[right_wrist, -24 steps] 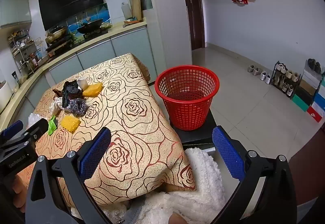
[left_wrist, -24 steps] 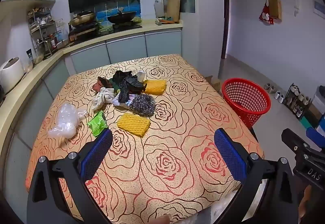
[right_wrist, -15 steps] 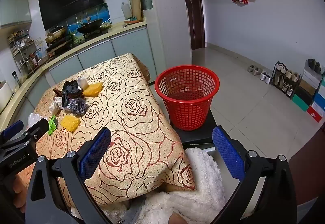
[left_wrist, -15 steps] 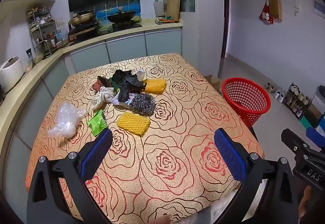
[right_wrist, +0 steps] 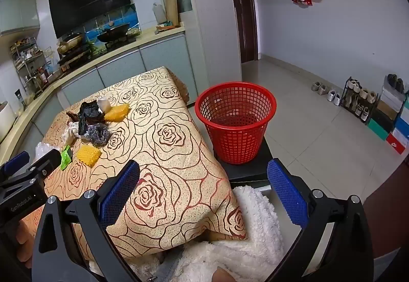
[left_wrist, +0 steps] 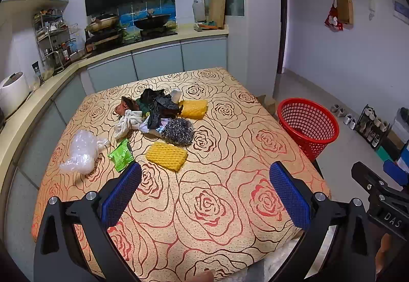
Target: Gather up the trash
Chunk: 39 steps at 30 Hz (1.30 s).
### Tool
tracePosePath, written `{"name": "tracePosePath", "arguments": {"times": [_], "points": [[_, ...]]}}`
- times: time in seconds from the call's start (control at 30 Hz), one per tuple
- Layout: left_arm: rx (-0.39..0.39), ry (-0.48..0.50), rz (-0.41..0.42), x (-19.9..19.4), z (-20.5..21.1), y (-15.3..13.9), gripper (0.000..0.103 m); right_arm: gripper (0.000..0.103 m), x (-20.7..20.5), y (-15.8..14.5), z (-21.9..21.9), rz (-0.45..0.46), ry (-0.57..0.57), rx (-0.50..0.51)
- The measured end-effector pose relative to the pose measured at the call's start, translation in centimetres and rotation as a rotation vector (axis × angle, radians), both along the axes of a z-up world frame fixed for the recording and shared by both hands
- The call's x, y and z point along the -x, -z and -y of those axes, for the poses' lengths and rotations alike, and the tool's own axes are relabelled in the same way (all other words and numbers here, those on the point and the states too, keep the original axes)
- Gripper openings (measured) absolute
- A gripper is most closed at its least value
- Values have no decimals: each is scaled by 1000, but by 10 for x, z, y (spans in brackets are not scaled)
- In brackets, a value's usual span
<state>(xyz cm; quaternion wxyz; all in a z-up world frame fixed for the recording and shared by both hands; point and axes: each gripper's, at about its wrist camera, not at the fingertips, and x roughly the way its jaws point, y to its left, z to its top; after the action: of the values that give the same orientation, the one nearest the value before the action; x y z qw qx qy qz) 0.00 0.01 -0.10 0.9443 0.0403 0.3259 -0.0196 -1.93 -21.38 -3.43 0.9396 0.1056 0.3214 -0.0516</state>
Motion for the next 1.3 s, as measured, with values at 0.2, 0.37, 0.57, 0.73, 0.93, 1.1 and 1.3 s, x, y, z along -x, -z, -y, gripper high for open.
{"name": "tracePosePath", "arguments": {"times": [0.2,0.37,0.57,0.73,0.93,1.1,1.3], "points": [[-2,12,9,2,4,-2,97,98,1,-1,2,14,9,0],[-3,12,12,3,5,-3,97,98,1,-4,4,20,12,3],[-2,13,11,3,6,-3,97,98,1,-4,4,20,12,3],[-2,12,10,4,6,-3,97,98,1,-4,4,20,14,3],[0,14,10,4,5,-3,97,98,1,-4,4,20,12,4],[0,16,11,5,6,-4,97,98,1,-4,4,20,13,5],[-1,15,10,5,6,-4,97,98,1,-4,4,19,13,8]]}}
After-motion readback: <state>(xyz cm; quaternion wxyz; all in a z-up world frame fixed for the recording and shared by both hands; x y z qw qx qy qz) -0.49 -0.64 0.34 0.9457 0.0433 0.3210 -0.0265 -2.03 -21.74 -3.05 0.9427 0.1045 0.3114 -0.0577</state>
